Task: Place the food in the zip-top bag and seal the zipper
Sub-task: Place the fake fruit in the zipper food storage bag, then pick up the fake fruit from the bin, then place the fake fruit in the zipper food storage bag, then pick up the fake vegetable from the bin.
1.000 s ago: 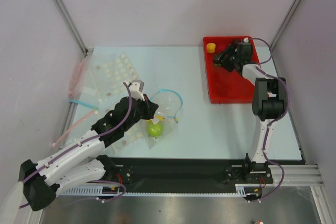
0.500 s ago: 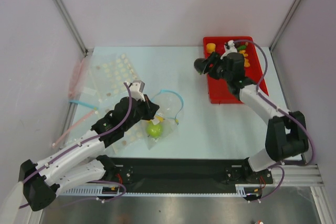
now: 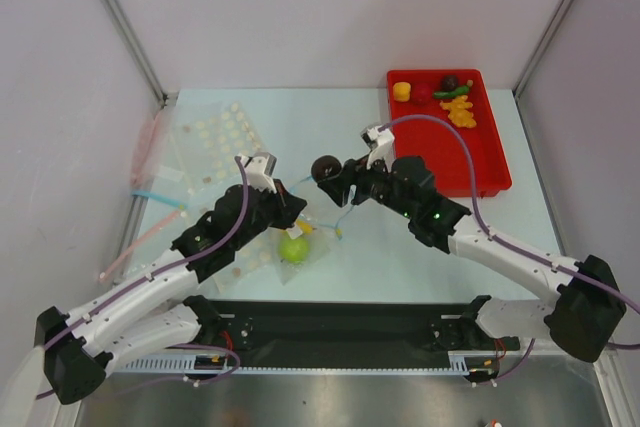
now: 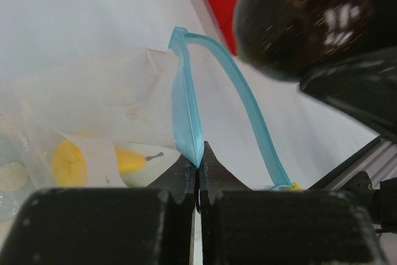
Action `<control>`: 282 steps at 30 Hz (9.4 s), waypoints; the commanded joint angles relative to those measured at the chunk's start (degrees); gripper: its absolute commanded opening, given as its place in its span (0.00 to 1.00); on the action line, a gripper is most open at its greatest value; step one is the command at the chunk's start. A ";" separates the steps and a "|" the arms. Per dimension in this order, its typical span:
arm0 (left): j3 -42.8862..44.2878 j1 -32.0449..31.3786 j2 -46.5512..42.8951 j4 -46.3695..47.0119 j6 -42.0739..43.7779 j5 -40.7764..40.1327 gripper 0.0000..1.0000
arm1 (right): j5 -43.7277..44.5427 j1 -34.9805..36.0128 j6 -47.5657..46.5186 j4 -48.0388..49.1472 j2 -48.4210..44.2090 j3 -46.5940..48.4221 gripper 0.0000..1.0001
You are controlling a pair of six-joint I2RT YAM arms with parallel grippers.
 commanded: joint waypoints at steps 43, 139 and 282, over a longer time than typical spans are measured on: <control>-2.40 0.28 -7.65 2.34 -0.69 -7.77 0.00 | 15.28 -22.12 3.21 -4.14 -3.06 0.91 0.73; 2.00 -0.33 0.44 1.29 -0.78 8.06 0.00 | 3.49 -3.70 2.35 2.54 -6.39 -6.91 0.34; -1.52 -0.42 -4.05 4.63 -2.97 8.14 0.00 | 25.12 -47.46 32.31 -9.16 52.59 37.31 0.00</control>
